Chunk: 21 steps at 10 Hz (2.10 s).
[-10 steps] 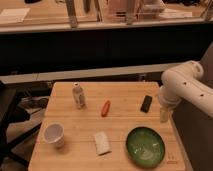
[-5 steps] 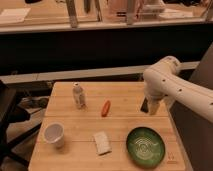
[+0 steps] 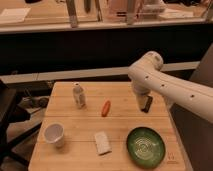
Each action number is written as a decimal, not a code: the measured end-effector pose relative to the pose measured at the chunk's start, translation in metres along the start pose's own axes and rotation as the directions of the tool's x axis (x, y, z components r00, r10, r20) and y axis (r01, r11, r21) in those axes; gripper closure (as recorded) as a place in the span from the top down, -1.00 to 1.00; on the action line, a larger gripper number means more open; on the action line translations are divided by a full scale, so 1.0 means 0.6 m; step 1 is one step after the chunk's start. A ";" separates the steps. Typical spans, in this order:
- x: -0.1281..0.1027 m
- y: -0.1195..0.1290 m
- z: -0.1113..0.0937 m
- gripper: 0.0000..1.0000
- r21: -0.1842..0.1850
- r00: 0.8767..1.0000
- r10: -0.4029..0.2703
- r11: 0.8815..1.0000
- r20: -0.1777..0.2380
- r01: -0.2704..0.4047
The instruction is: Knock the bottle over
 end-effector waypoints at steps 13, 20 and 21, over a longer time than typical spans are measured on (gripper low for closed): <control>-0.127 -0.106 -0.010 0.60 0.100 0.980 -0.199 0.975 -0.013 0.200; -0.171 -0.141 -0.014 0.60 0.137 0.959 -0.282 0.950 -0.011 0.281; -0.175 -0.144 -0.015 0.60 0.142 0.957 -0.290 0.947 -0.011 0.289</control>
